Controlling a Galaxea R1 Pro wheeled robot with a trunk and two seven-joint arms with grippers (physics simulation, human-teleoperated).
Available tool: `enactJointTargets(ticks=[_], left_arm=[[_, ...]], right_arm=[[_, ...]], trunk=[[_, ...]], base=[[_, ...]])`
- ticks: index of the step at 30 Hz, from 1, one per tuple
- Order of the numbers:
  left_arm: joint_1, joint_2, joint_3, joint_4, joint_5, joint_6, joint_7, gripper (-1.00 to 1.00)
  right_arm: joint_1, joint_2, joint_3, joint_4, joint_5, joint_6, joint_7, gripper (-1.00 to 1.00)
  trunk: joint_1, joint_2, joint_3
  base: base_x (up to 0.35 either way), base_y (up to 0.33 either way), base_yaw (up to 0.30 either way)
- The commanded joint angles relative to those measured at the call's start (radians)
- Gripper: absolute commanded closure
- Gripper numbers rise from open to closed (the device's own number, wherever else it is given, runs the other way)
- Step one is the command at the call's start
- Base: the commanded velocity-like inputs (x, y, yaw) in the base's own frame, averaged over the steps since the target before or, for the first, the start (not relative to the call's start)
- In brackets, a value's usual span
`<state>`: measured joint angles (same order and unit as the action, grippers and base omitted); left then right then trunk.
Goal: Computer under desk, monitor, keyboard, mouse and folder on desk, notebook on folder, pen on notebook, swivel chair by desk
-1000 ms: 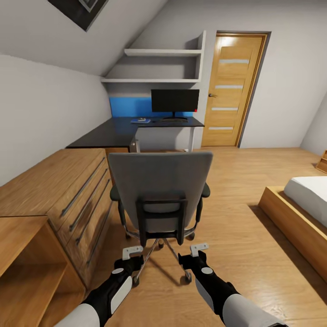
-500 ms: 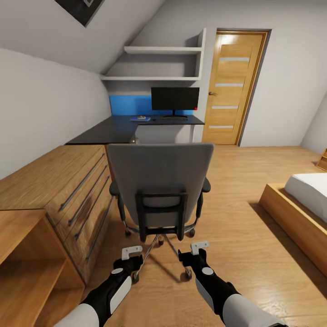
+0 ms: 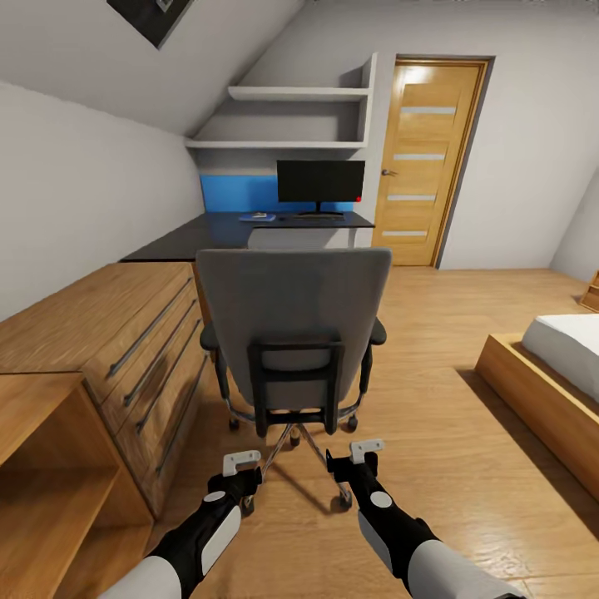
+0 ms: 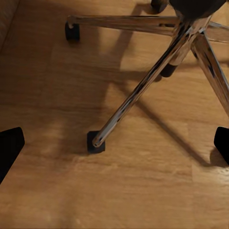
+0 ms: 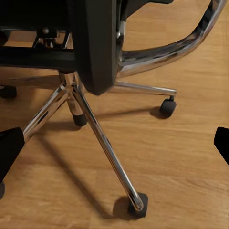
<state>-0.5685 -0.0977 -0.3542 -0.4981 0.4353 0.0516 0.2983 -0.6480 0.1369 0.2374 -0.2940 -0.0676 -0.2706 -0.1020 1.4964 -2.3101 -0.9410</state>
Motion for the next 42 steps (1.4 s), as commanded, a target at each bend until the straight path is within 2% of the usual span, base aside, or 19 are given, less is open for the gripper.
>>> enactJointTargets(ticks=[1,8,28,42], left_arm=[[-0.001,0.001,-0.008,-0.002,0.007,0.004,0.009,-1.0],[-0.001,0.001,-0.008,-0.002,0.007,0.003,0.009,-1.0],[-0.001,0.001,-0.009,0.012,0.006,0.004,0.003,-1.0],[-0.001,0.001,-0.009,0.034,0.001,0.005,0.003,-1.0]], right_arm=[[-0.001,0.0,0.009,0.001,-0.007,-0.004,-0.007,-1.0],[-0.001,0.0,0.011,0.001,-0.007,-0.003,-0.007,-1.0],[-0.001,0.0,0.009,0.004,-0.005,-0.004,-0.005,-1.0],[-0.001,0.0,0.01,0.013,-0.003,-0.002,0.002,-1.0]], trunk=[[0.004,-0.008,-0.003],[0.031,-0.057,-0.02],[0.031,-0.057,-0.02],[0.031,-0.057,-0.02]], base=[[0.0,0.0,0.0],[0.0,0.0,0.0],[0.005,0.0,0.0],[0.274,0.0,0.0]])
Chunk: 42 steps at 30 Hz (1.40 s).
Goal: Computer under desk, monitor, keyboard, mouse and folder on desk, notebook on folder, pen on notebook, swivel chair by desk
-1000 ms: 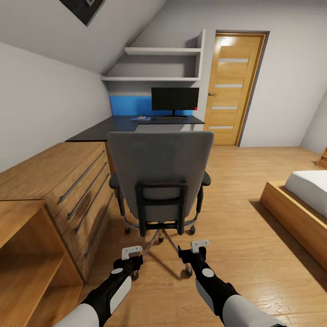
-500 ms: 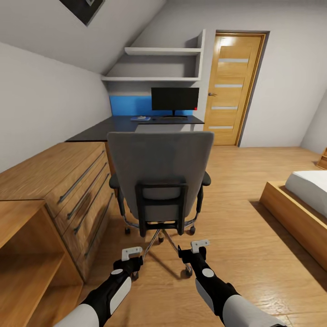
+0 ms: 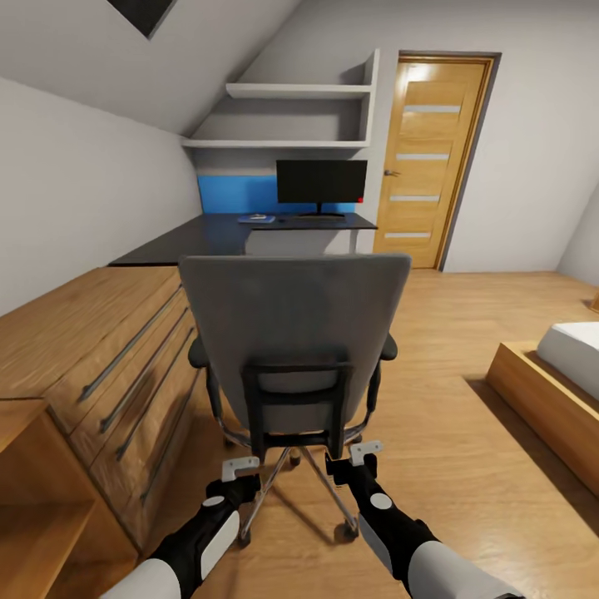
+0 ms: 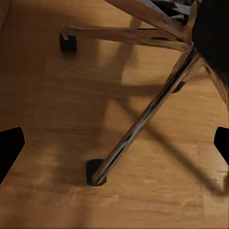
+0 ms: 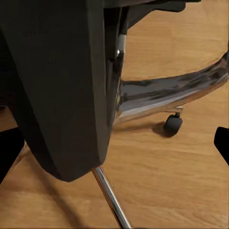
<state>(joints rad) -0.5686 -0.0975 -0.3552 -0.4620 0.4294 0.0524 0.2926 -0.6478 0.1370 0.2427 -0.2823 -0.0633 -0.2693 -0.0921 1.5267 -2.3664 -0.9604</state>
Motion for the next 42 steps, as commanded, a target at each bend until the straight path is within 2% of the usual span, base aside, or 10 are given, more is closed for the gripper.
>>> enactJointTargets(ticks=[1,27,42], left_arm=[[-0.001,0.001,-0.008,0.001,0.007,0.004,0.009,-1.0],[-0.001,-0.001,-0.01,0.007,0.006,0.004,0.008,-1.0],[-0.001,0.001,-0.01,0.007,-0.009,0.004,0.008,-1.0]], right_arm=[[-0.001,0.0,0.005,0.001,-0.007,-0.004,-0.007,-1.0],[-0.001,0.0,0.006,0.002,-0.006,-0.005,-0.008,-1.0],[-0.001,0.0,0.006,0.002,-0.006,-0.005,-0.008,-1.0]], trunk=[[0.0,0.0,-0.001],[0.0,0.0,-0.001],[0.0,0.0,-0.001]], base=[[0.32,0.0,0.0],[0.321,-0.056,0.0],[0.321,-0.115,0.0]])
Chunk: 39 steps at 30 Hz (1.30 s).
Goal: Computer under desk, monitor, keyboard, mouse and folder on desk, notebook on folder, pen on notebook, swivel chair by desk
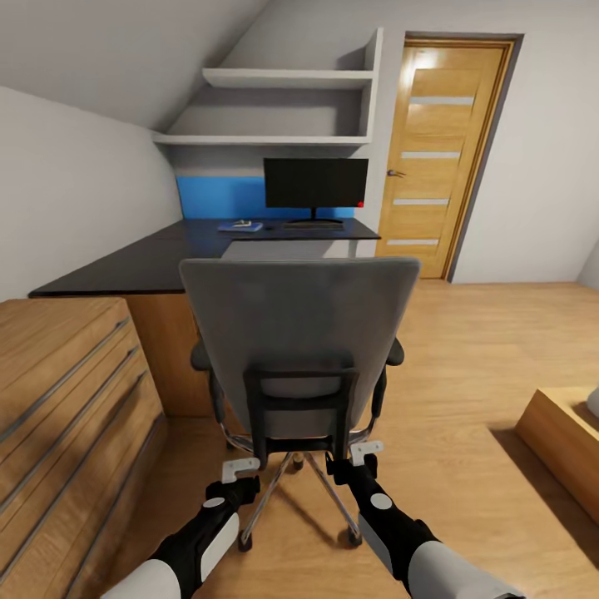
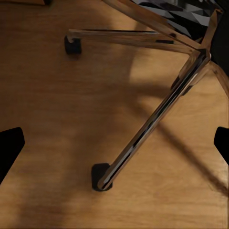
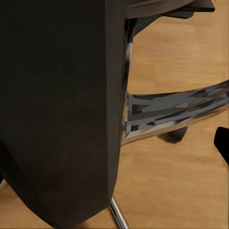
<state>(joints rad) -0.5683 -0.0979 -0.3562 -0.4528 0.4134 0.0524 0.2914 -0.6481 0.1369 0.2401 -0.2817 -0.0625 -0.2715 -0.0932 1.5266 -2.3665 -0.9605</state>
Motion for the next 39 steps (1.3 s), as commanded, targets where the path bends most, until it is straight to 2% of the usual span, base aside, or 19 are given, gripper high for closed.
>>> enactJointTargets(ticks=[1,13,22,39], left_arm=[[-0.001,0.001,-0.009,-0.002,0.007,0.004,0.009,-1.0],[-0.001,0.001,-0.009,-0.002,0.006,0.004,0.009,-1.0],[-0.001,0.001,-0.009,-0.002,0.007,0.004,0.009,-1.0],[-0.001,0.001,-0.009,-0.002,0.006,0.004,0.009,-1.0]], right_arm=[[-0.001,0.0,0.008,0.001,-0.007,-0.003,-0.006,-1.0],[-0.001,0.0,0.008,0.001,-0.007,-0.003,-0.006,-1.0],[-0.001,0.0,0.008,0.001,-0.007,-0.003,-0.006,-1.0],[-0.001,0.0,0.008,0.001,-0.007,-0.003,-0.006,-1.0]], trunk=[[0.0,0.0,-0.001],[0.0,0.0,-0.001],[0.0,0.0,-0.002],[0.0,0.0,-0.002]], base=[[0.321,-0.125,0.0],[0.321,-0.127,0.01],[0.321,-0.117,0.159],[0.321,-0.1,0.005]])
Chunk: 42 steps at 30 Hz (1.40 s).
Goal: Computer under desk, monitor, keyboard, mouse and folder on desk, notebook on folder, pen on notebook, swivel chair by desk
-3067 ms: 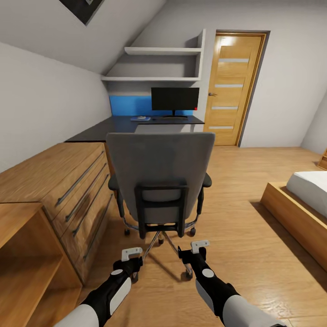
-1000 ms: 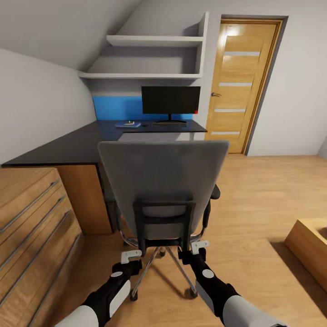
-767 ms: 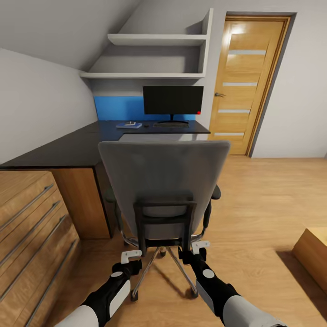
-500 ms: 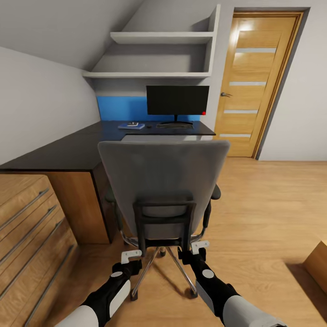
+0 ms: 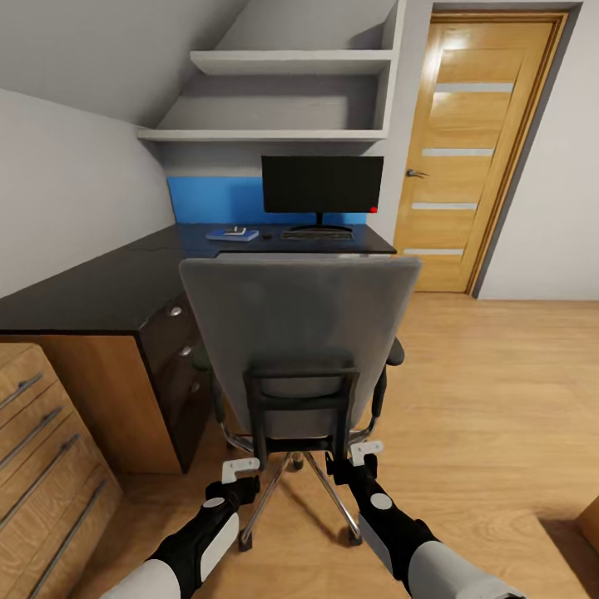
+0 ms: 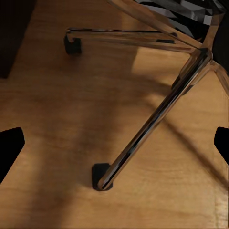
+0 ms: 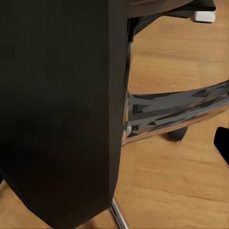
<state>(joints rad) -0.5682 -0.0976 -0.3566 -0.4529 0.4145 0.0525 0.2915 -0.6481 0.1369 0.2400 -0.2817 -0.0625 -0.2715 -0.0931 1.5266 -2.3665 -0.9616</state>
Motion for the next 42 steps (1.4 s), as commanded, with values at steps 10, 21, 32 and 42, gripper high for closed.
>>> enactJointTargets(ticks=[10,21,32,42], left_arm=[[-0.001,0.001,-0.009,-0.003,0.005,0.003,0.009,-1.0],[-0.001,0.001,-0.009,-0.003,0.006,0.003,0.009,-1.0],[-0.001,0.002,-0.008,-0.003,0.006,0.003,0.009,-1.0],[-0.001,0.002,-0.008,-0.003,0.005,0.003,0.009,-1.0]], right_arm=[[-0.001,0.0,0.009,0.001,-0.007,-0.003,-0.007,-1.0],[-0.001,0.0,0.009,0.001,-0.007,-0.003,-0.008,-1.0],[-0.001,0.0,0.01,0.001,-0.007,-0.001,-0.009,-1.0],[-0.001,0.0,0.01,0.001,-0.007,-0.002,-0.008,-1.0]], trunk=[[0.0,0.0,-0.001],[0.0,0.0,-0.001],[0.0,0.0,-0.001],[0.0,0.0,-0.001]], base=[[0.322,-0.027,0.0],[0.327,0.0,0.0],[0.327,0.0,0.0],[0.328,0.0,0.0]])
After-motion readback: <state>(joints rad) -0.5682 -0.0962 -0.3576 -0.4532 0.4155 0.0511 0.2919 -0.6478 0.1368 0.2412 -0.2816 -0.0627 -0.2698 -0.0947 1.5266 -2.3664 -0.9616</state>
